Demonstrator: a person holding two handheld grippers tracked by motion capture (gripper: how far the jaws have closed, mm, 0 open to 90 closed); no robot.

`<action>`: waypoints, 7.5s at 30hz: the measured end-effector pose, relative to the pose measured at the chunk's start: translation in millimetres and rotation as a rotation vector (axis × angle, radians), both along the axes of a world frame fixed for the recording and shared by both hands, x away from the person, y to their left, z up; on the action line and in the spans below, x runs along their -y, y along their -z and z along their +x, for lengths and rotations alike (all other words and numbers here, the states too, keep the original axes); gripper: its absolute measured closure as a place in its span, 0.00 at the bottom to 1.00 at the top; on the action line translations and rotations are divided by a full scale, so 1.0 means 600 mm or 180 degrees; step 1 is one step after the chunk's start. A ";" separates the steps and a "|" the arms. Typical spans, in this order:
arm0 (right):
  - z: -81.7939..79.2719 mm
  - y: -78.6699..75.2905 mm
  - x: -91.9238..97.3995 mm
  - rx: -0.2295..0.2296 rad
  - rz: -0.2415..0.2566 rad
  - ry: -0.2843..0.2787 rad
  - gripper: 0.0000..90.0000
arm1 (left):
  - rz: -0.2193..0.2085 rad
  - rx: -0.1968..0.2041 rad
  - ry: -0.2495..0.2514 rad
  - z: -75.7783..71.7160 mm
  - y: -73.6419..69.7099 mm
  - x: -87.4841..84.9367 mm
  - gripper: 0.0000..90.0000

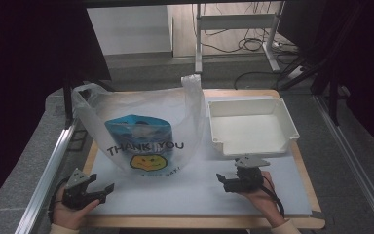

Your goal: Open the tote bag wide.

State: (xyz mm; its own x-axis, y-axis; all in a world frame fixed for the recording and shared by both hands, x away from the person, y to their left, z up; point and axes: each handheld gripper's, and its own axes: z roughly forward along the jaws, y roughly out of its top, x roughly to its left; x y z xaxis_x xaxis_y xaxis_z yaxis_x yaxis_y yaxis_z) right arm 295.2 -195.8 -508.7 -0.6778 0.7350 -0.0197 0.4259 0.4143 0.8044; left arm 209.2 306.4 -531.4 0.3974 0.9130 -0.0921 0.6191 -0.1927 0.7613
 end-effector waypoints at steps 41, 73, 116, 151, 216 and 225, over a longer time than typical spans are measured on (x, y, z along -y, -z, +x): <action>-0.009 0.010 -0.012 -0.0087 0.0050 -0.0160 0.22 | -0.0260 0.0377 -0.0141 -0.026 -0.080 -0.015 0.28; -0.020 0.005 -0.001 -0.0069 -0.0016 -0.0069 0.23 | -0.0594 0.0605 -0.0053 -0.028 -0.208 -0.031 0.28; -0.015 0.004 0.009 -0.0009 0.0067 0.0069 0.24 | -0.0710 0.0765 0.0099 0.057 -0.323 -0.028 0.30; -0.015 0.009 0.007 -0.0031 0.0045 0.0050 0.25 | -0.0665 0.0823 0.0128 0.094 -0.309 -0.014 0.98; 0.052 -0.243 -0.053 0.0412 0.0700 -0.0375 0.32 | -0.0721 0.0947 0.0235 0.088 -0.311 -0.006 0.99; 0.060 -0.265 -0.080 0.0414 0.0724 -0.0503 0.33 | -0.0726 0.0964 0.0251 0.085 -0.313 -0.005 0.99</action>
State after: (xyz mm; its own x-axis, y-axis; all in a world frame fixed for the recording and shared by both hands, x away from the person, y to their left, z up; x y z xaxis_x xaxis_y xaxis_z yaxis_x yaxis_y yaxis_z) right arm 331.0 -147.9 -349.5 -0.7867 0.6161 0.0393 0.2579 0.2701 0.9277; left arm 260.3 309.6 -343.4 0.5060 0.8481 -0.1572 0.3499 -0.0353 0.9361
